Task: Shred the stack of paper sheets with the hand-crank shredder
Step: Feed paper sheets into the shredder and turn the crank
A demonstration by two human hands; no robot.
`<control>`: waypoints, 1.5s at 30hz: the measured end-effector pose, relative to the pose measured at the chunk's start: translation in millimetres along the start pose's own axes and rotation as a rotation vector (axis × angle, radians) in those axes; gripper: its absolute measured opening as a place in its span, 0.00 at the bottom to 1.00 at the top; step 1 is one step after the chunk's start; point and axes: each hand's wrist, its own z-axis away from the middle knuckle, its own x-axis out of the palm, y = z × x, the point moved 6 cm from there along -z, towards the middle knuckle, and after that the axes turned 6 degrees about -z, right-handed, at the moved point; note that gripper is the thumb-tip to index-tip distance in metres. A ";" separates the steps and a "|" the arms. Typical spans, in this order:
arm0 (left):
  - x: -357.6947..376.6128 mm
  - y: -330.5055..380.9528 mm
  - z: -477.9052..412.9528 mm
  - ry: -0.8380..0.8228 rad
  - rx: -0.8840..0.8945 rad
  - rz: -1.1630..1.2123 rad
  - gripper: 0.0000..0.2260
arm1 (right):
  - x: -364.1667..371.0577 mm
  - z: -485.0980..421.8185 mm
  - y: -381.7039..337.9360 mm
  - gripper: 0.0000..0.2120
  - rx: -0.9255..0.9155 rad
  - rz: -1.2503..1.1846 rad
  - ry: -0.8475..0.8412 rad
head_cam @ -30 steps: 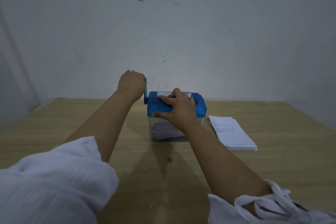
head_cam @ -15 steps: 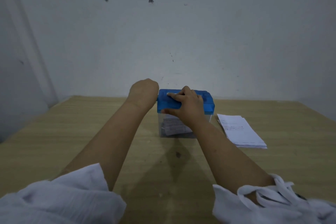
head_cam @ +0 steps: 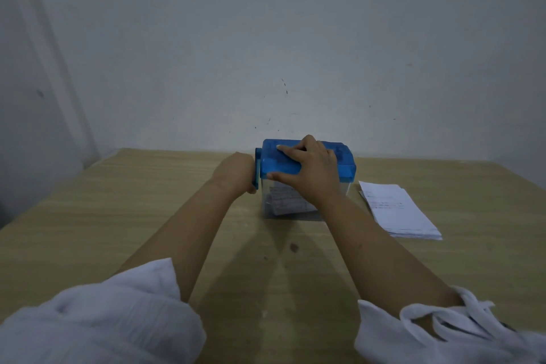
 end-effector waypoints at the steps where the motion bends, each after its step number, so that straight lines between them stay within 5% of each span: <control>1: 5.9 -2.9 -3.4 -0.007 -0.026 0.024 0.13 | 0.2 0.6 -0.7 0.31 -0.006 0.005 -0.002; 12: 22.7 -7.5 -37.3 0.238 -0.110 0.278 0.07 | 1.8 -0.6 3.3 0.30 -0.073 0.003 0.055; 16: 31.5 -19.2 -37.1 0.357 -0.164 0.611 0.09 | 2.3 -1.4 4.0 0.31 -0.054 0.008 0.036; 21: 56.4 -30.0 -24.4 0.133 -0.569 1.500 0.19 | 1.9 0.3 4.4 0.31 -0.052 0.010 0.027; 24: 44.2 -3.5 -14.1 -0.157 -0.543 1.777 0.24 | 1.1 0.0 4.4 0.31 -0.052 0.004 0.026; 36: 16.7 24.1 -30.1 -0.138 -0.472 1.770 0.11 | 3.6 -1.7 3.6 0.30 -0.056 0.029 0.061; 45: 17.2 14.2 -37.2 0.152 -0.425 1.715 0.04 | 3.6 -1.3 4.0 0.29 -0.097 0.008 0.109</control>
